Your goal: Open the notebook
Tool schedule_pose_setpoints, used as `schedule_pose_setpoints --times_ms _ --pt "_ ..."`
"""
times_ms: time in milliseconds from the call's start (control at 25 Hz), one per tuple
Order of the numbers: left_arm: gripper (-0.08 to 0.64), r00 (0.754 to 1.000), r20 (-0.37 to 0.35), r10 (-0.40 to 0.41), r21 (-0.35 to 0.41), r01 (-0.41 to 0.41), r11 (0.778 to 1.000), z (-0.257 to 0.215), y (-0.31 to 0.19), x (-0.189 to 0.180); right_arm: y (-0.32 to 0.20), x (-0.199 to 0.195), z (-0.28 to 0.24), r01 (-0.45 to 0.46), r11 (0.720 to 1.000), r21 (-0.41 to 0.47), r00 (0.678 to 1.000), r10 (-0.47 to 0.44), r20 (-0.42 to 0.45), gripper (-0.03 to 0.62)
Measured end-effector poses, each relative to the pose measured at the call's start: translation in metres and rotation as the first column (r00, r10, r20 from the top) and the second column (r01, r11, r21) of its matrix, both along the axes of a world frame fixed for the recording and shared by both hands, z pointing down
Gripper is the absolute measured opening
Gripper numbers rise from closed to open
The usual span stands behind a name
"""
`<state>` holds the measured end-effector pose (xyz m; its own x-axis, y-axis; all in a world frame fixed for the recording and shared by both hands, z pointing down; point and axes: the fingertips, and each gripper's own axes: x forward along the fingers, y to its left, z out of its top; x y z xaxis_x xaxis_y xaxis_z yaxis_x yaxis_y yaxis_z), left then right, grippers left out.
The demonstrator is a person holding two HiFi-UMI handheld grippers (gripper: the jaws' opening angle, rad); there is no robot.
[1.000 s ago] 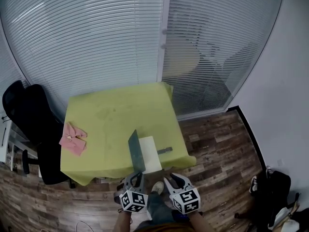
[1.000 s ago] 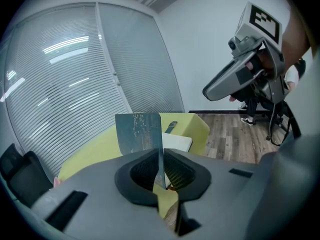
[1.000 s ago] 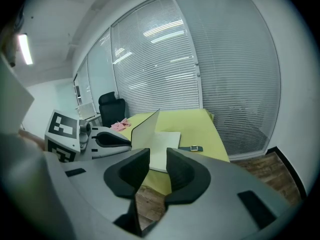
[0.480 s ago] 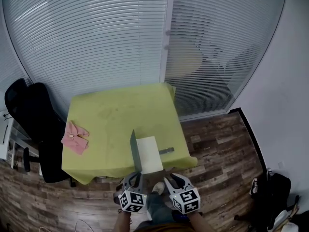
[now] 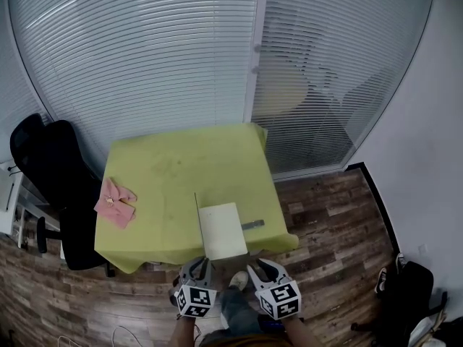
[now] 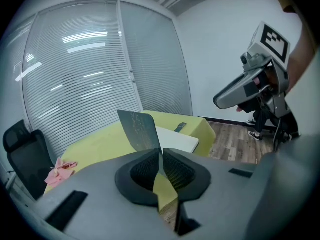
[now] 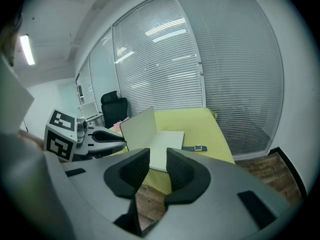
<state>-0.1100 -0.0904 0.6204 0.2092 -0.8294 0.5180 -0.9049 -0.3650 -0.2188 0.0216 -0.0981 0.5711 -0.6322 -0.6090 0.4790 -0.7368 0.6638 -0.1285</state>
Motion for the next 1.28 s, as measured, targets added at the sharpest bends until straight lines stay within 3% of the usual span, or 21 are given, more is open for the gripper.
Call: schedule_pose_setpoints --times_ms 200,600,880,1280 --pt "0.048 0.993 -0.1 -0.058 -0.004 0.058 0.998 0.003 0.004 -0.01 -0.004 0.004 0.002 -0.018 1.0 0.0 1.0 0.018 -0.003 0.117" --pt "0.051 0.941 -0.288 -0.179 -0.026 0.179 0.983 0.008 0.014 -0.043 -0.02 0.006 -0.001 -0.043 0.999 -0.007 0.999 0.043 0.009 0.109" --pt "0.054 0.872 -0.412 -0.265 -0.066 0.261 0.963 0.019 0.018 -0.058 -0.023 0.004 -0.001 -0.057 0.998 0.011 0.998 0.057 0.02 0.086" --pt "0.077 0.751 -0.513 -0.415 -0.184 0.376 0.908 0.045 0.015 -0.087 -0.034 0.003 0.01 -0.045 0.999 0.002 0.999 0.045 -0.006 0.021"
